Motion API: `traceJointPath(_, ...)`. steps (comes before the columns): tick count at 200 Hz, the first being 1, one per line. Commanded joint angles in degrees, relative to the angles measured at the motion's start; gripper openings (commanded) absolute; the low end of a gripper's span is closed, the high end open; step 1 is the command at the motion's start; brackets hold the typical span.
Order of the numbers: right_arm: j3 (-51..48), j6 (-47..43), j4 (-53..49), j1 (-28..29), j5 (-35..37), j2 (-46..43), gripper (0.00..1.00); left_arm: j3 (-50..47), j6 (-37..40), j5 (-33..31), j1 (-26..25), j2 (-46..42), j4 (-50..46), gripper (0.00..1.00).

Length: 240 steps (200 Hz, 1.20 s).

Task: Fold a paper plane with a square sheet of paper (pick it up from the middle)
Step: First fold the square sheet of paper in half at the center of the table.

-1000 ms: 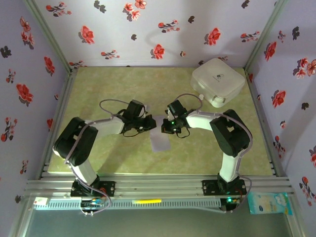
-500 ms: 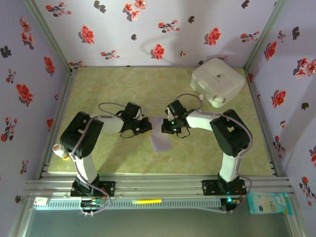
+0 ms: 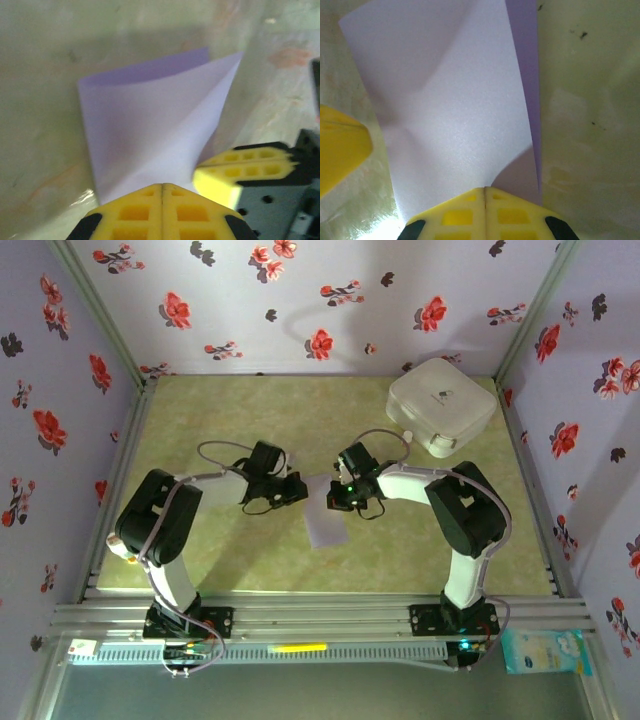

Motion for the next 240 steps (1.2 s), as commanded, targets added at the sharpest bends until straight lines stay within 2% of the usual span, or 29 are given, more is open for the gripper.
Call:
traceJointPath(1,-1.9,-1.0,-8.2,-0.6,6.9,2.5,0.0,2.6,0.9,2.2,1.1,0.8,-0.6,0.0)
traceJointPath(49,-2.6,-0.9,-7.6,-0.7,7.1,2.9,0.0,4.1,1.5,3.0,3.1,6.9,0.3,0.0)
traceJointPath(74,-3.0,-0.9,-7.4,-0.7,7.0,2.9,0.0,4.3,2.5,0.9,3.8,8.9,-1.8,0.0)
traceJointPath(131,-3.3,-0.4,-6.9,-0.8,6.8,3.1,0.0,5.3,2.4,0.3,3.9,7.5,-3.1,0.0)
traceJointPath(202,-3.0,-0.7,-7.6,-0.9,7.2,3.1,0.0,7.8,2.3,5.6,3.8,8.6,-0.3,0.02)
traceJointPath(240,-3.0,-0.6,-7.6,-0.9,7.2,3.3,0.0,8.2,2.7,3.4,4.3,11.3,-1.4,0.01)
